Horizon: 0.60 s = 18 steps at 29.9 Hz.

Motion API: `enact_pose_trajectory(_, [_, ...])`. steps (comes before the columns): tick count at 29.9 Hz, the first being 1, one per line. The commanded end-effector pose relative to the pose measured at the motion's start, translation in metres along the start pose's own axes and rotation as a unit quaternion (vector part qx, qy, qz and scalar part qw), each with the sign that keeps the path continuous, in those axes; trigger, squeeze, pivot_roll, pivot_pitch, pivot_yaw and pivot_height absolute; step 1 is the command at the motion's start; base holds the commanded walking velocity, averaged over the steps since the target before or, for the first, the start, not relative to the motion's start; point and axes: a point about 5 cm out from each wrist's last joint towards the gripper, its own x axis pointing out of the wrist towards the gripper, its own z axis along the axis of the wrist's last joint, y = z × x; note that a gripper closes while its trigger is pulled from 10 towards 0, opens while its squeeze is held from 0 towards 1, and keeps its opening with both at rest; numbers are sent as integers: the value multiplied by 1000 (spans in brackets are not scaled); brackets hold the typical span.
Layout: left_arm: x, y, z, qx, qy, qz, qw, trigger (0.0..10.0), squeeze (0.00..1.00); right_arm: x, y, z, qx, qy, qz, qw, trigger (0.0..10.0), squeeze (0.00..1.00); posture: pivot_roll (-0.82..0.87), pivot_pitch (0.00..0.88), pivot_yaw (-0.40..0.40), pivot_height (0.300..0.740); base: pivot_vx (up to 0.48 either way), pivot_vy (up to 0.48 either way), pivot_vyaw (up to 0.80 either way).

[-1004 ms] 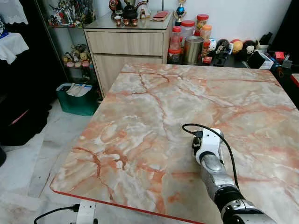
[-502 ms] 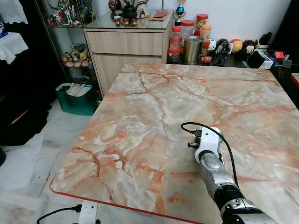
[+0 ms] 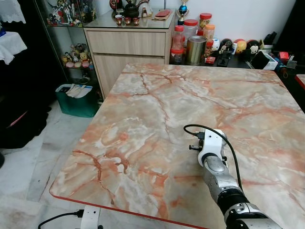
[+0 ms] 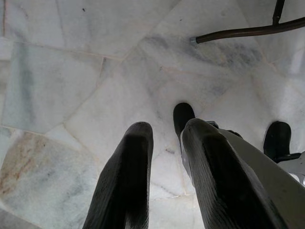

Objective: Setting the table

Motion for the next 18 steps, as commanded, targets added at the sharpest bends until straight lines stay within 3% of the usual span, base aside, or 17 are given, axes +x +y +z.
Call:
enact_pose_trajectory(1, [0, 1, 0, -3, 5, 0, 1000, 10000, 0, -2, 0, -13, 1, 31, 0, 1000, 0, 0, 32, 0, 25, 740, 0, 0, 0])
enact_pose_trajectory(5, [0, 2, -1, -3, 5, 2, 1000, 10000, 0, -3, 6, -4, 4, -9, 15, 1000, 0, 0, 32, 0, 25, 740, 0, 0, 0])
enact_pose_trajectory(6, [0, 2, -1, -2, 5, 3, 1000, 10000, 0, -3, 8, -1, 4, -21, 21, 1000, 1333, 0, 32, 0, 25, 740, 0, 0, 0])
enact_pose_trajectory(7, [0, 2, -1, -2, 5, 3, 1000, 10000, 0, -4, 12, 5, 3, -42, 32, 999, 10000, 0, 32, 0, 25, 740, 0, 0, 0])
enact_pose_trajectory(18, [0, 2, -1, -2, 4, 4, 1000, 10000, 0, -12, 33, 34, -14, -146, 84, 986, 10000, 0, 30, 0, 27, 740, 0, 0, 0])
